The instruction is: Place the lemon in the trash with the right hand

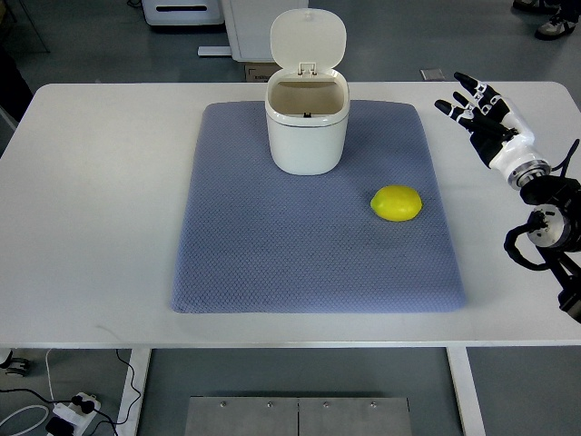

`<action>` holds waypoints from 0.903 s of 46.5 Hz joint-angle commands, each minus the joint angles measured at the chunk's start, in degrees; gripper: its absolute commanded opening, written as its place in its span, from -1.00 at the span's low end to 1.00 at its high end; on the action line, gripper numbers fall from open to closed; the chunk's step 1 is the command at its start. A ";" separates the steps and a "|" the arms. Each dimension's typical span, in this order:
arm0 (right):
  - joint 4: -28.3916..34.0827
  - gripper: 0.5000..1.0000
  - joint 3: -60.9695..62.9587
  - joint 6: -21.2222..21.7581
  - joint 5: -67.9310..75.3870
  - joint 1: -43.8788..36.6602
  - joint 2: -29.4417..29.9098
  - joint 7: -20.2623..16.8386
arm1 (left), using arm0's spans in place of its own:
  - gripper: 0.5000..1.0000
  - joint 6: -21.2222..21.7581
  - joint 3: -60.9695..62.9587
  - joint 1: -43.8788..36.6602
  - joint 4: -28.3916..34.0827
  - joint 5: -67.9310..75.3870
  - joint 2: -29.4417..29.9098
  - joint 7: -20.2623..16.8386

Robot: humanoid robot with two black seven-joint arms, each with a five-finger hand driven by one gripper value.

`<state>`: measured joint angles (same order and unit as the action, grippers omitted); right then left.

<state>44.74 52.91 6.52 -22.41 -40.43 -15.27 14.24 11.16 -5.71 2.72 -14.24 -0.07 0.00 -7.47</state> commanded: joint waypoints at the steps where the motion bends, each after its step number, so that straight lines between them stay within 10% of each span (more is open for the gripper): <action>1: -0.01 1.00 0.00 -0.02 0.00 0.00 0.06 0.00 | 1.00 0.00 0.00 0.00 0.00 -0.01 0.00 0.00; 42: -0.01 1.00 0.00 0.07 0.09 -0.17 0.15 0.00 | 1.00 0.00 0.00 -0.70 0.00 -0.01 0.00 0.00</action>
<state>44.74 52.91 6.52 -22.41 -40.61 -15.10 14.24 11.16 -5.71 2.05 -14.24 -0.10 0.00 -7.47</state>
